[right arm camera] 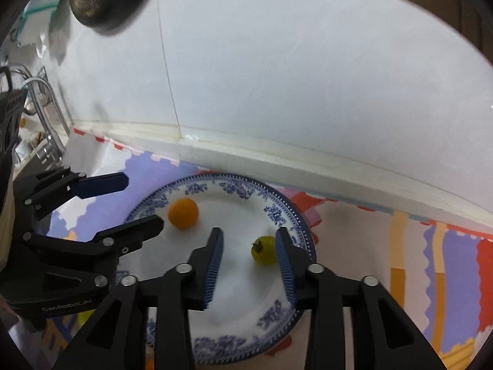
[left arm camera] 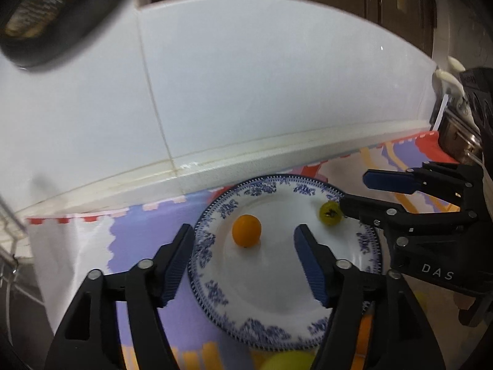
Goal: Organize fruits
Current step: 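Open both tools to release the orange and tomato on the plate, then lift, then move both tools back toward the fruit cluster beside the plate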
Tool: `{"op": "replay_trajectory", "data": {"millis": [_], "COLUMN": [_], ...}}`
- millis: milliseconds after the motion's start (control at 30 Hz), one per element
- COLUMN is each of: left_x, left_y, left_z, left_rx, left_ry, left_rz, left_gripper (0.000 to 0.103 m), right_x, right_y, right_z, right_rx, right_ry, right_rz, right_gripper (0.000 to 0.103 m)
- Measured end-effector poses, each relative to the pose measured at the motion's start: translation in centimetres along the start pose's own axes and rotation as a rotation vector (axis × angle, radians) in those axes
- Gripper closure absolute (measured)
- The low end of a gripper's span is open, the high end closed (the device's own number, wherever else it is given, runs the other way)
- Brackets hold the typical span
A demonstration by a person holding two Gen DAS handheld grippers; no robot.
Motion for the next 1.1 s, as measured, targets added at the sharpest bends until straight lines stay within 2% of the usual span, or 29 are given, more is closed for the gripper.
{"op": "replay_trajectory", "data": {"millis": [133, 233, 400, 600, 800, 1100], "left_x": [3.2, 5.9, 9.6, 13.5, 16.7, 19.3], "left_y": [-0.1, -0.4, -1.0, -1.2, -1.5, -1.4], "left_z": [0.3, 0.7, 1.6, 3.4, 5.3, 8.3], "left_rx": [0.010, 0.004, -0.009, 0.005, 0.005, 0.023], "left_ry": [-0.054, -0.107, -0.167, -0.203, -0.233, -0.236], "left_rz": [-0.025, -0.050, -0.070, -0.082, -0.114, -0.149], "left_gripper": [0.023, 0.018, 0.015, 0.012, 0.008, 0.008], "right_x": [2.8, 5.0, 7.9, 11.5, 14.4, 16.3], "right_y": [0.6, 1.3, 2.4, 3.8, 5.3, 7.0], "right_z": [0.3, 0.9, 1.8, 3.3, 4.7, 7.0], "right_rx": [-0.017, -0.022, -0.027, -0.007, 0.007, 0.007], "right_ry": [-0.038, -0.063, -0.092, -0.122, -0.152, -0.164], "right_rz": [0.020, 0.035, 0.037, 0.055, 0.070, 0.087], "right_gripper": [0.061, 0.055, 0.052, 0.046, 0.046, 0.046]}}
Point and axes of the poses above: each gripper's, at about its wrist camera, not at the fingertips, and x roughly against the way its jaws point, y to its left, z to its underside, the point moved 3 cm from there along -x, roughly the way its jaws point, and after that the axes turned 6 degrees about x, right-handed, at the moved point
